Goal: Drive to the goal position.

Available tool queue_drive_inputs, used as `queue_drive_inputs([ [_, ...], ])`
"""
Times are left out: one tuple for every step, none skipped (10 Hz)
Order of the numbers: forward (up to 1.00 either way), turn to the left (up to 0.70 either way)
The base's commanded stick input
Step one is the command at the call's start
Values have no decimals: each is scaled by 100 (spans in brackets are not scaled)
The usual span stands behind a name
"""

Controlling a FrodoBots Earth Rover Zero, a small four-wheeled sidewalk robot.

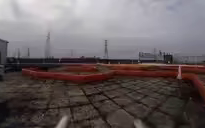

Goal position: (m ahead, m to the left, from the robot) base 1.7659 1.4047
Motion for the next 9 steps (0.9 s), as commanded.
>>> queue_drive_inputs([
  [0, -70],
  [0, -70],
  [0, -70],
  [0, -70],
  [0, -70],
  [0, -70],
  [0, -68],
  [0, -18],
  [0, 0],
])
